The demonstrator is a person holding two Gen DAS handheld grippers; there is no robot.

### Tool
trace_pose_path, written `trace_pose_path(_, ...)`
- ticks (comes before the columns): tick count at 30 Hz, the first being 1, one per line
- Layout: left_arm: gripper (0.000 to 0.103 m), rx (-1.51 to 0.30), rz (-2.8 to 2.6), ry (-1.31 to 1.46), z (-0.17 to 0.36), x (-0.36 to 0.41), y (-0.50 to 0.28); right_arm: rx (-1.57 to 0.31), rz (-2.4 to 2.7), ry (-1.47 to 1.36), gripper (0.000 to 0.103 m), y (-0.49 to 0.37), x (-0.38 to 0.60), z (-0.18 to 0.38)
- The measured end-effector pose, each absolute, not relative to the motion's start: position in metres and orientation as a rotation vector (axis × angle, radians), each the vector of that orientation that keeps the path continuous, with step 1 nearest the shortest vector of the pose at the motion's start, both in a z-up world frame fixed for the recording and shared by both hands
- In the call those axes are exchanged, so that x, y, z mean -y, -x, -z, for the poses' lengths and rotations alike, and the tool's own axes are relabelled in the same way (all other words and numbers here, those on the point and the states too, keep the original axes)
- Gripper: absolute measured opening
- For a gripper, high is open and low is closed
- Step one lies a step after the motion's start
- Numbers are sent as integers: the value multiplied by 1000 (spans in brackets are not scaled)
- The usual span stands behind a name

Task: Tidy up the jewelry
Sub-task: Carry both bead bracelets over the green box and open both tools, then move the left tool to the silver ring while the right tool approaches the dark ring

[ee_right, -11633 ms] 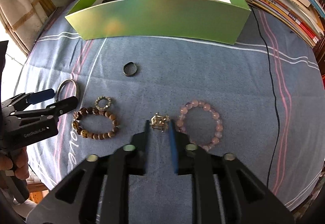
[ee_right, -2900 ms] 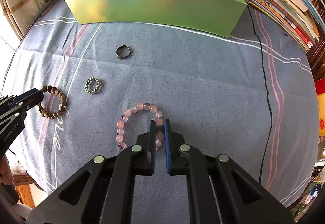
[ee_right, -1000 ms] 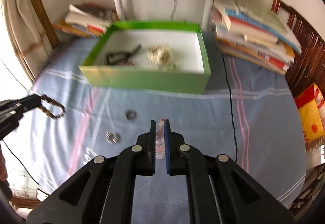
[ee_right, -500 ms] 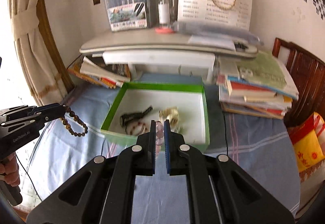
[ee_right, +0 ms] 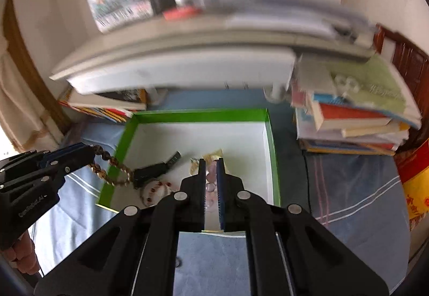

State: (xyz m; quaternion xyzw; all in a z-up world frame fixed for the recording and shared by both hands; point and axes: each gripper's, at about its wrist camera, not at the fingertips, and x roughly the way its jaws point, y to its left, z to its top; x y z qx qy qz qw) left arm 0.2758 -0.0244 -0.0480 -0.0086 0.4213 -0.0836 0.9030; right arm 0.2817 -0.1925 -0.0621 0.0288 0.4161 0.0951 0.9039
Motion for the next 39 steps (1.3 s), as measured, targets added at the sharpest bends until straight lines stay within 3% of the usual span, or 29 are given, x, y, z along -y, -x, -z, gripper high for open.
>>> trace_pose_path(8, 15, -980, 152, 10, 96, 26, -312, -984, -172, -46, 9, -307, 193, 114)
trace_pose_path(9, 31, -988, 144, 11, 99, 25, -313, -993, -169, -46, 17, -308, 194, 117)
trace_pose_path(10, 54, -995, 128, 16, 101, 23, -315, -993, -164, -50, 33, -307, 196, 117)
trace_pose_path(12, 59, -981, 116, 19, 100, 20, -313, -979, -152, -60, 49, -301, 200, 112)
trace_pose_path(19, 64, -954, 156, -42, 92, 8, -255, -942, -283, -50, 49, -240, 199, 91)
trace_pose_path(26, 68, -1164, 170, -68, 162, -3, -191, -1162, -417, 38, 49, -206, 159, 166)
trace_pose_path(33, 71, -1204, 169, -67, 173, -7, -162, -1225, -420, 74, 49, -214, 130, 199)
trace_pose_path(34, 71, -1204, 167, -64, 173, -8, -160, -1226, -419, 85, 47, -214, 127, 200)
trace_pose_path(37, 72, -1207, 170, -59, 172, -8, -159, -1212, -397, 133, 26, -212, 120, 201)
trace_pose_path(39, 72, -1213, 178, -57, 174, -4, -160, -1212, -383, 139, 19, -212, 121, 201)
